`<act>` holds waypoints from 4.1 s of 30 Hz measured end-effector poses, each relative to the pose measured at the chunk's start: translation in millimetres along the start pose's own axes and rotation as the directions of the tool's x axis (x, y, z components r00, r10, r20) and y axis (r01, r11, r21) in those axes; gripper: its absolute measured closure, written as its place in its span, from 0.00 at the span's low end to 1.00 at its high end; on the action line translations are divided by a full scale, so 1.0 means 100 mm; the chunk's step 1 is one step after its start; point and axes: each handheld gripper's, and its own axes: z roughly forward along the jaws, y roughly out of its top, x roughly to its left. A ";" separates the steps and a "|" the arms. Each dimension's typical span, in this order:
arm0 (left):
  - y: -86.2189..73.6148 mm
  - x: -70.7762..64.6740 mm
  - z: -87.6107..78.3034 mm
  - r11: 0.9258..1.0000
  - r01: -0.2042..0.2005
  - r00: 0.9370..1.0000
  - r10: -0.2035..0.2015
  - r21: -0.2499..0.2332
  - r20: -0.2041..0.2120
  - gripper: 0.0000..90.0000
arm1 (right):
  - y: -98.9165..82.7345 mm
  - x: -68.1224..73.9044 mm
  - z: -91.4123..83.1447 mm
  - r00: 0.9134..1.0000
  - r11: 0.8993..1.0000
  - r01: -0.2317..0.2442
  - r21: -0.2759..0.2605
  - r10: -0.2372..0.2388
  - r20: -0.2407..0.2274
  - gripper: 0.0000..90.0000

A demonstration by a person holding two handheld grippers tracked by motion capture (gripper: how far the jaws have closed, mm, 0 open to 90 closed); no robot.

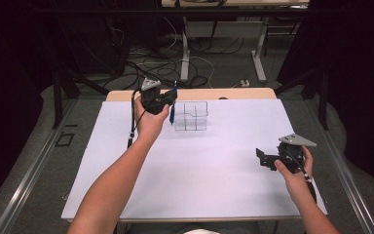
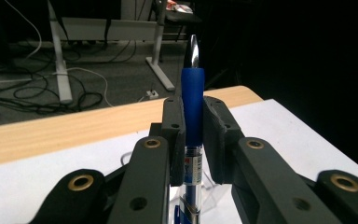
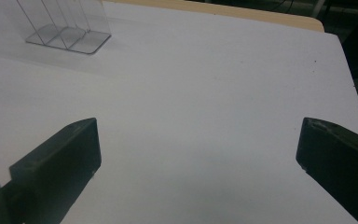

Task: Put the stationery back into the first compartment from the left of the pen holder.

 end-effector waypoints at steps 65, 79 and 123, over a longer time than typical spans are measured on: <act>0.02 0.15 0.66 0.997 -0.071 0.992 0.066 -0.042 -0.103 0.88 | -0.01 -0.01 -0.02 0.999 0.999 -0.035 -0.001 0.035 -0.015 0.00; -0.12 0.10 0.69 0.997 -0.069 0.994 0.067 -0.021 -0.087 0.88 | -0.01 0.00 -0.02 0.999 1.000 -0.026 0.005 0.027 -0.019 0.00; 0.06 0.12 -0.33 0.986 -0.155 0.987 0.152 -0.067 -0.053 0.39 | 0.00 0.03 -0.03 1.000 1.000 0.008 0.028 -0.008 -0.013 0.00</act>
